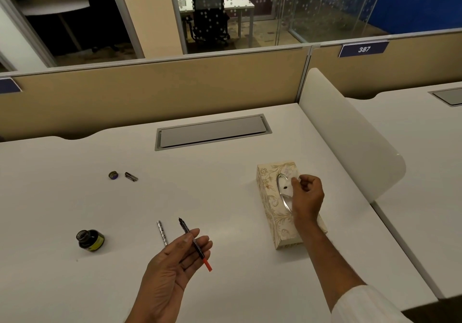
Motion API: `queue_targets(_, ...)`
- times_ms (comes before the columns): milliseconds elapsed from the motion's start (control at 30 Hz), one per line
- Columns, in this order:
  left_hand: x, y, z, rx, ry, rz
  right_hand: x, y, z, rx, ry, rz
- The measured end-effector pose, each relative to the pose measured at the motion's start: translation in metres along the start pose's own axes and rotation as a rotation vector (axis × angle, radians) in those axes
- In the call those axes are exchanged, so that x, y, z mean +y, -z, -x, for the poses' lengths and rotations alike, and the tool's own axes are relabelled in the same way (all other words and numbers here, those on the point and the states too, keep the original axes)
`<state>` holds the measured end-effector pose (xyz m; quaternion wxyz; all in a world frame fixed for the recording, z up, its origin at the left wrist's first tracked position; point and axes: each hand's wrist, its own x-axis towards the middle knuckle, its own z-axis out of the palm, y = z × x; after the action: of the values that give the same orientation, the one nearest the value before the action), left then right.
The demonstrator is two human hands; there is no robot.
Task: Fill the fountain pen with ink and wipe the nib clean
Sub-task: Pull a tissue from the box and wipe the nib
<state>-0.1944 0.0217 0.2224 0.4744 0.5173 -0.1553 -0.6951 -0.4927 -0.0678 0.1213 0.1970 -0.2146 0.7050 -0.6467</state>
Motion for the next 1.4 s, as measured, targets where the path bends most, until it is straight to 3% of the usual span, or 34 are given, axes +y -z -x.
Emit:
queue_targets(267,-0.001,0.000,0.004,-0.046,-0.021,-0.040,-0.032,0.006,0.005,-0.066,-0.143,-0.214)
queue_targets(567,0.021,-0.015,0.031,-0.182,-0.115,-0.164,-0.120,0.003,0.111,-0.470,-0.310,-0.511)
queue_targets(800,0.052,0.000,0.063,-0.209,-0.185,-0.253,-0.156,0.000,0.193,-0.701,-0.305,-0.414)
queue_targets(1400,0.090,0.065,0.094,-0.242,-0.299,-0.295,-0.200,-0.028,0.280,-0.938,-0.315,-0.382)
